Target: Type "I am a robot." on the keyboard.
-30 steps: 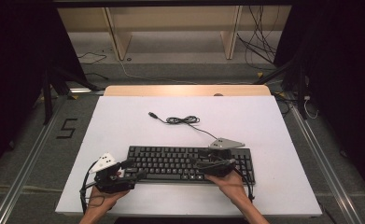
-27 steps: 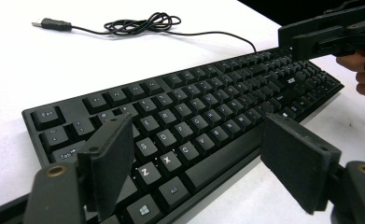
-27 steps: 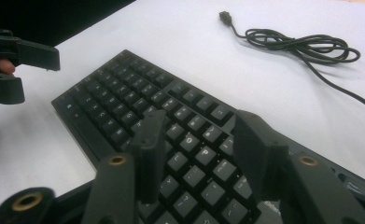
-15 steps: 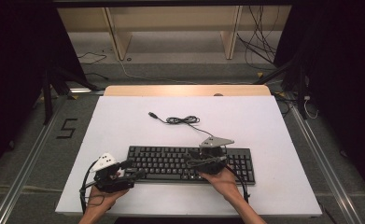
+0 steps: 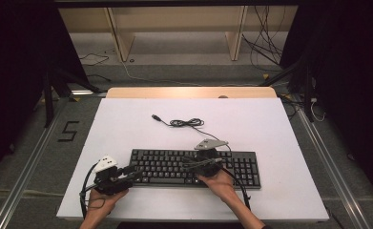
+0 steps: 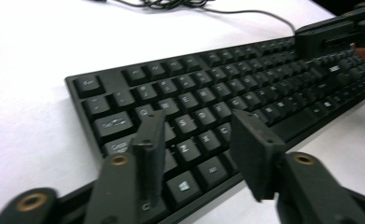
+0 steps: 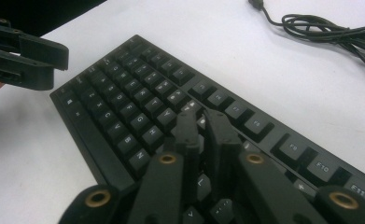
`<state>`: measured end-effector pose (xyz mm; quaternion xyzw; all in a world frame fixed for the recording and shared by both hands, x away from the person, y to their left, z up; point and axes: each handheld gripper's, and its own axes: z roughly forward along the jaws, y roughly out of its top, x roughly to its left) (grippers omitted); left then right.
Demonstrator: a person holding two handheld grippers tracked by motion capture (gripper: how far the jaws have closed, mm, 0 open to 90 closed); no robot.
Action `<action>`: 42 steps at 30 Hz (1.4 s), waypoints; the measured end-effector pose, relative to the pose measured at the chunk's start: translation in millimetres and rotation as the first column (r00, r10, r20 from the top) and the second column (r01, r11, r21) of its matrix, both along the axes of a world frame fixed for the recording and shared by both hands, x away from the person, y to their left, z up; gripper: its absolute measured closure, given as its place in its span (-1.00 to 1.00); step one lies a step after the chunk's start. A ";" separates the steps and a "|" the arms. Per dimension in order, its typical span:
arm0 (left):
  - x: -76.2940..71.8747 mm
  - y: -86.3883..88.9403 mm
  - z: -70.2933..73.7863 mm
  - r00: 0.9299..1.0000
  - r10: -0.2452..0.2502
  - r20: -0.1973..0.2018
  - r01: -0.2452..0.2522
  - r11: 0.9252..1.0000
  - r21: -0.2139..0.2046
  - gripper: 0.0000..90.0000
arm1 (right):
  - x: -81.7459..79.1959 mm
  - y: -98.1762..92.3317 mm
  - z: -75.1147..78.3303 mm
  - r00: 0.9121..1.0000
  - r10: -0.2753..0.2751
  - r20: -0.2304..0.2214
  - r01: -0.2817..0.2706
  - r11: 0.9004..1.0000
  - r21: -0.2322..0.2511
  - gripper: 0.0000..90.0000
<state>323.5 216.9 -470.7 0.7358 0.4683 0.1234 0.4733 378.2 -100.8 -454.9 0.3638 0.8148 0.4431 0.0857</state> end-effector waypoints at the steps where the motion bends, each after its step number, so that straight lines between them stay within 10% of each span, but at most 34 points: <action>1: 0.7 0.3 -0.5 1.000 0.010 -0.003 -0.010 1.000 0.008 0.32 | 0.6 1.2 -0.5 1.000 0.001 0.000 -0.001 1.000 0.000 0.93; 15: 11.0 5.3 -9.3 0.997 0.040 -0.063 -0.035 0.996 0.080 0.97 | 9.1 17.4 -9.6 1.000 -0.012 -0.022 0.011 0.999 -0.040 1.00; 42: 15.8 5.9 -13.1 0.994 0.037 -0.102 -0.027 0.994 0.103 0.98 | 14.9 26.7 -21.9 0.998 -0.017 -0.053 0.013 0.997 -0.081 1.00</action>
